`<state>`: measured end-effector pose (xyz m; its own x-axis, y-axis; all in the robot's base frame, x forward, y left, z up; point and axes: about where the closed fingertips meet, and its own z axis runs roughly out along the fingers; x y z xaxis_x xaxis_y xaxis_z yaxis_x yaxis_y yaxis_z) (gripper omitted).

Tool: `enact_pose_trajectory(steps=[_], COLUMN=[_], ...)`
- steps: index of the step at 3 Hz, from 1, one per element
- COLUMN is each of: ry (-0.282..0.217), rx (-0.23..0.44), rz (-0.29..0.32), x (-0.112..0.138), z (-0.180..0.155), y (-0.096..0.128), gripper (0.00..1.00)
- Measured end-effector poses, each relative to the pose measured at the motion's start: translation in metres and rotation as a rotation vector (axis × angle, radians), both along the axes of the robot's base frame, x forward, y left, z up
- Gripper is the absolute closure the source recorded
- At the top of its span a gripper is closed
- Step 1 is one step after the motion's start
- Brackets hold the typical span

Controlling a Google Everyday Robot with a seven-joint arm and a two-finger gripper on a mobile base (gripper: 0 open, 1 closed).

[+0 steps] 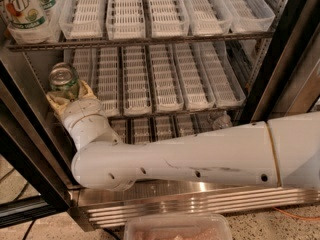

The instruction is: Pick green can from middle shelf of fridge

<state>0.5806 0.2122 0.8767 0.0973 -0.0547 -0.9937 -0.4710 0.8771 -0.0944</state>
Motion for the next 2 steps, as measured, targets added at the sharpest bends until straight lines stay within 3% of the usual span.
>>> enact_pose_trajectory(steps=[1,2], ry=[0.044,0.136], rx=[-0.007,0.016], rz=[0.043,0.079], x=[-0.008,-0.033], z=[0.000,-0.011], y=[-0.010,-0.030], gripper=[1.00,1.00])
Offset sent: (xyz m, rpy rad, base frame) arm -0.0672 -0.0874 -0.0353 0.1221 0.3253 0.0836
